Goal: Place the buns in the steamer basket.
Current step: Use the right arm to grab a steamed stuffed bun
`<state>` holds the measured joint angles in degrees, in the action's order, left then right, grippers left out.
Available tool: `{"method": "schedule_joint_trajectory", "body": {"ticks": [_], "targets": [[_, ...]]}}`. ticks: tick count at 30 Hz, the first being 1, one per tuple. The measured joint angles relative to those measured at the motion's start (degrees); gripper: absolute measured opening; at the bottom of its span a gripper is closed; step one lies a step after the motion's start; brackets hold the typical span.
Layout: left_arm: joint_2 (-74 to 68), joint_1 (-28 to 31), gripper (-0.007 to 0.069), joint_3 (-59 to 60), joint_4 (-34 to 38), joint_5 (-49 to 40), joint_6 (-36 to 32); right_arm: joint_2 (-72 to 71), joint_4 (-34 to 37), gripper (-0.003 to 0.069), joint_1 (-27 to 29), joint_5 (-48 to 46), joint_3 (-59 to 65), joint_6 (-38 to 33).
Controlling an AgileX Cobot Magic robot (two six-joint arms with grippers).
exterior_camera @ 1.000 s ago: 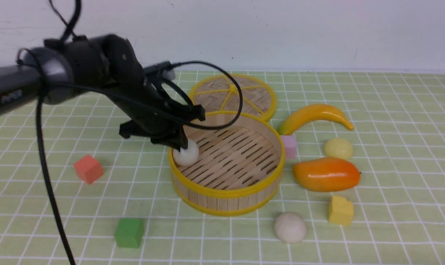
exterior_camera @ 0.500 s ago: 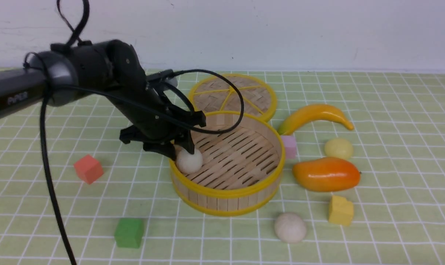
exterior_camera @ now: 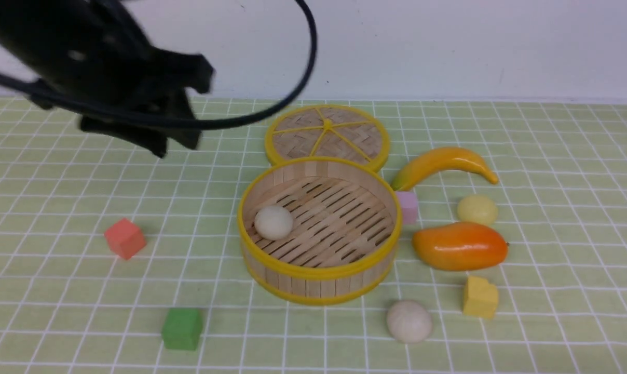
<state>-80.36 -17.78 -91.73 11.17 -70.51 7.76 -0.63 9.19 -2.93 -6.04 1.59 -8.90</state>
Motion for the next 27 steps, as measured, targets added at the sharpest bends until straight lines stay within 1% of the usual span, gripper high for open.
{"method": "schedule_joint_trajectory", "body": {"ticks": [1,3,4,5,8,9,10,11,14,16,17,18,19,20,21,24,27], "targets": [[0.5,0.0,0.0190,0.2,0.0,0.0,0.0,0.0,0.2,0.0239,0.0,0.0,0.0,0.1],[8.1,0.0,0.0064,3.8,-0.1,-0.3,0.4,0.0,4.4,0.0239,0.0,6.0,0.0,3.0],[11.2,0.0,0.0018,5.3,-0.1,-0.3,0.7,0.0,5.7,0.0239,0.0,8.0,0.0,4.1],[13.7,0.0,-0.0008,7.0,-0.3,-0.3,1.1,0.0,7.1,0.0239,0.0,9.8,0.0,5.2],[23.4,0.0,-0.0013,14.2,-1.1,0.3,2.7,0.0,12.1,0.0239,0.0,16.1,0.0,10.0],[24.0,0.0,-0.0013,15.2,-1.2,0.5,2.8,0.0,12.4,0.0239,0.0,16.4,0.0,10.3],[29.9,0.0,-0.0013,19.7,-1.6,3.1,3.5,0.0,14.4,0.0239,0.0,19.1,0.0,12.2],[30.6,0.0,-0.0013,20.3,-1.6,3.1,3.5,0.0,14.5,0.0239,0.0,19.3,0.0,12.3],[42.7,0.0,-0.0013,30.7,-1.9,9.3,4.7,0.0,14.4,0.0239,0.0,21.8,0.0,12.8],[49.4,0.0,-0.0013,36.7,-1.9,12.9,7.2,0.0,13.2,0.0239,0.0,21.9,0.0,12.8],[50.0,0.0,-0.0013,37.3,-1.9,13.7,7.9,0.0,13.0,0.0239,0.0,21.9,0.0,12.8],[55.5,0.0,-0.0013,42.7,-1.7,17.9,10.9,0.0,10.8,0.0239,0.0,21.5,0.0,12.8],[57.8,0.0,-0.0013,45.0,-1.7,19.9,12.1,0.0,10.1,0.0239,0.0,21.1,-0.1,12.8],[58.3,0.0,-0.0013,45.6,-1.7,19.9,12.1,0.0,9.9,0.0239,0.0,20.9,-0.2,12.9],[61.3,0.0,-0.0013,48.7,-1.9,24.0,13.4,0.0,8.8,0.0239,0.0,19.0,-0.8,13.0],[66.6,0.0,-0.0013,55.1,-3.8,33.4,14.0,0.2,6.9,0.0239,0.0,12.8,-4.6,13.1],[68.8,0.0,-0.0013,59.5,-6.1,40.0,14.1,4.0,6.5,0.0239,0.0,5.7,-12.0,13.1]]}}
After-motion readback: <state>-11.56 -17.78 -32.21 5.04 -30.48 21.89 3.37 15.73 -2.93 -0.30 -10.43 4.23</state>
